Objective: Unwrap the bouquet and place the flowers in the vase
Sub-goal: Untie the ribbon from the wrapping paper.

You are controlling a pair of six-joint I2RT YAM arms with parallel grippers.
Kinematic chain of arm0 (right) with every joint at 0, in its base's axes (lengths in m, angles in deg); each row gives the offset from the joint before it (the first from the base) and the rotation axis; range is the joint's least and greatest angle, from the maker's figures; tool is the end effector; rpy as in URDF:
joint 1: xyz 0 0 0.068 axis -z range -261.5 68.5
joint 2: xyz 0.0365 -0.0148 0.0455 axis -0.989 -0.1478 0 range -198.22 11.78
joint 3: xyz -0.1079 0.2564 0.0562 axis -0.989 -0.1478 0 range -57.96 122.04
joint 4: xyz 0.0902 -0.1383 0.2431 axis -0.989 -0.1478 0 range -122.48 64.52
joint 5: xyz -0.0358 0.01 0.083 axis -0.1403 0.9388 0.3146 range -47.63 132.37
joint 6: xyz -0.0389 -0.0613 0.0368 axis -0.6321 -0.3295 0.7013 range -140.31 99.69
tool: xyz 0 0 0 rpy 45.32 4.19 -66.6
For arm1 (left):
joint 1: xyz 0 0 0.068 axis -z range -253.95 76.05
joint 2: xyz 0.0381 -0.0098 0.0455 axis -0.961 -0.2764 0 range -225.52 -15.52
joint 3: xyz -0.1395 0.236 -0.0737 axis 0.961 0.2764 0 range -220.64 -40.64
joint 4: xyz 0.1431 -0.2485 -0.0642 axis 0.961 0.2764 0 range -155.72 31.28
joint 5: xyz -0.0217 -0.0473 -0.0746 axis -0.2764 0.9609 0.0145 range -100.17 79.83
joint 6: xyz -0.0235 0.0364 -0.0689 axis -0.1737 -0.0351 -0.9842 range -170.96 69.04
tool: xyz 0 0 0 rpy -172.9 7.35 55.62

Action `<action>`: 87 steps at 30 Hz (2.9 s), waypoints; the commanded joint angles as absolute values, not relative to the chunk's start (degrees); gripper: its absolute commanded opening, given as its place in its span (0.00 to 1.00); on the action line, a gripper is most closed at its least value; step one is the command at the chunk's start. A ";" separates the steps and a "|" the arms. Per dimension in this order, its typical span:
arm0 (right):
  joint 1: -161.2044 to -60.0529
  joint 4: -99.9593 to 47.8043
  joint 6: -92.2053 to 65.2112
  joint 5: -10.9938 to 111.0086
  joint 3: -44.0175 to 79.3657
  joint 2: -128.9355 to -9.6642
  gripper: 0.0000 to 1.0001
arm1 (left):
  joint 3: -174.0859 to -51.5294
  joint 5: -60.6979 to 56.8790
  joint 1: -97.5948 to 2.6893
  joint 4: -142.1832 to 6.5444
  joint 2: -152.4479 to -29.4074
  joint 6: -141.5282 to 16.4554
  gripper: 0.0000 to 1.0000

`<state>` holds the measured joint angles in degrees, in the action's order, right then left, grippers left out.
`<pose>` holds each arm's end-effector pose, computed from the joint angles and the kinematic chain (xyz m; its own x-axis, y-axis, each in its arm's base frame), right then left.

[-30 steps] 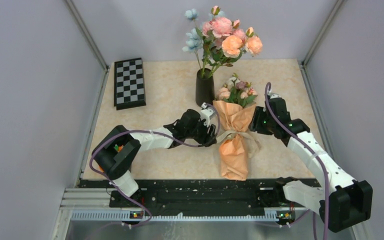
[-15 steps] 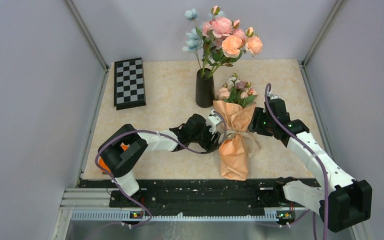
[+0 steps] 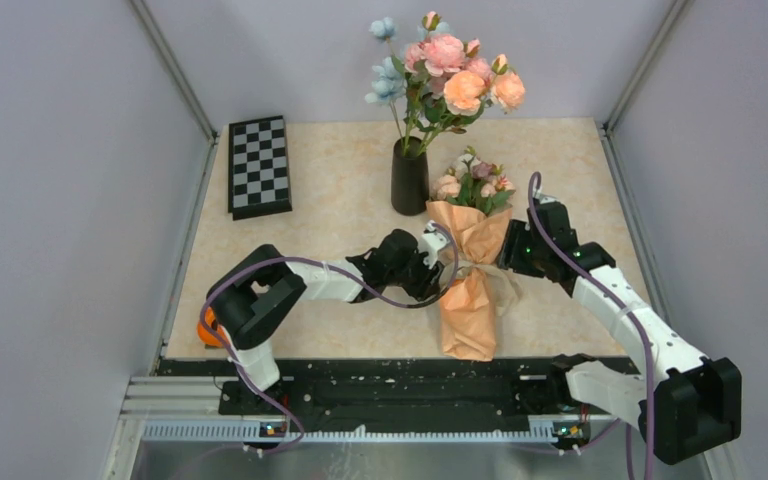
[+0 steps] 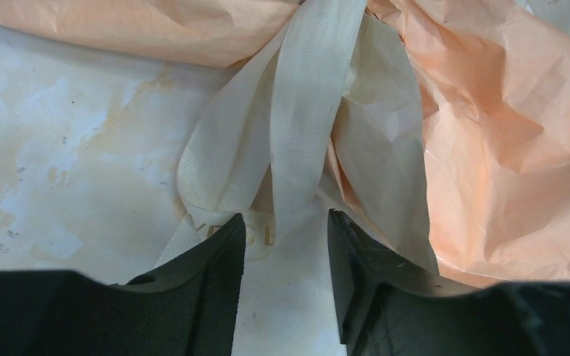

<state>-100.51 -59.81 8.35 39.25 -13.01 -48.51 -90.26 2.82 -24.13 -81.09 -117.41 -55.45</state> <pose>0.2493 0.0818 0.2265 -0.7725 0.2404 -0.5878 0.0895 0.9576 0.2740 0.2519 -0.3231 0.1132 -0.4535 0.4188 -0.7867 0.8275 0.5256 -0.1973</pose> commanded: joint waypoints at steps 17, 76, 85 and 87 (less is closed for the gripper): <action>-101.00 -56.22 9.74 40.58 -13.83 -48.20 0.51 | -100.51 2.39 -23.94 -69.40 -108.47 -55.87 0.00; -123.87 -45.50 26.85 36.22 -14.96 -55.65 0.62 | -85.50 0.15 -32.56 -67.75 -92.57 -71.60 0.93; -125.84 -45.88 25.40 34.76 -13.31 -64.15 0.40 | -77.96 -0.30 -32.56 -70.96 -89.07 -72.05 0.93; -125.80 -47.78 24.55 32.93 -12.66 -64.13 0.29 | -76.95 -0.30 -32.53 -71.46 -88.91 -71.61 0.94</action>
